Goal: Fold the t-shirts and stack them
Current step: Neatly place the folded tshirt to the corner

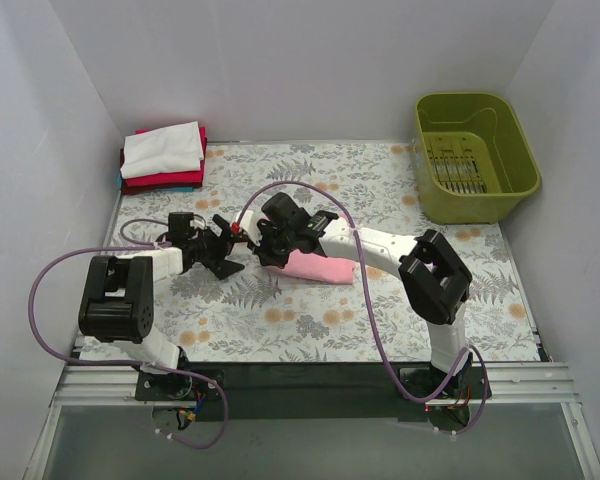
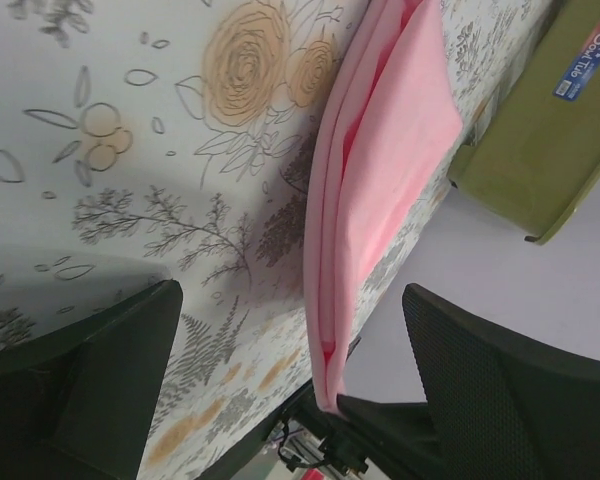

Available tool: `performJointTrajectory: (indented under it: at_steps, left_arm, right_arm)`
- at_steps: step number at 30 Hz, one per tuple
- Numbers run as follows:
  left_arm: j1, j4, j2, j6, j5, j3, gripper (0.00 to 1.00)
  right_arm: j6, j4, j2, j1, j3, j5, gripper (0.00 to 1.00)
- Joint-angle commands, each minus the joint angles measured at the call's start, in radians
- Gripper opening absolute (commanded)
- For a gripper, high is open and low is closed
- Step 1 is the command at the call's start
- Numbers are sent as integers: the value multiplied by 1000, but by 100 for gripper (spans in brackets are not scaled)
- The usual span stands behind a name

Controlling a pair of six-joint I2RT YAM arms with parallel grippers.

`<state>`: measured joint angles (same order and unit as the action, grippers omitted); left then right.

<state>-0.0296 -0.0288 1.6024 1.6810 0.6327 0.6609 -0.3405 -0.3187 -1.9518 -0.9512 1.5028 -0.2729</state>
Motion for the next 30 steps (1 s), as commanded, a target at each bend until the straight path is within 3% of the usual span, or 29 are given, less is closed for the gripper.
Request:
performJointTrajectory:
  at_steps: [1, 7, 14, 20, 30]
  left_arm:
    - [-45, -92, 14, 106, -88, -12, 92]
    - [-130, -112, 86, 144, -185, 42, 89]
    - [-153, -168, 218, 157, -232, 155, 59]
    - [-162, -166, 275, 149, -263, 224, 40]
    - [-208, -112, 274, 180, -266, 226, 40]
  right_arm:
    - [32, 30, -2, 2, 66, -31, 1]
    - [77, 35, -7, 2, 97, -26, 1]
    - [107, 53, -18, 2, 99, -5, 1]
    - [124, 64, -25, 2, 117, 3, 1]
    - [144, 73, -52, 15, 148, 34, 1]
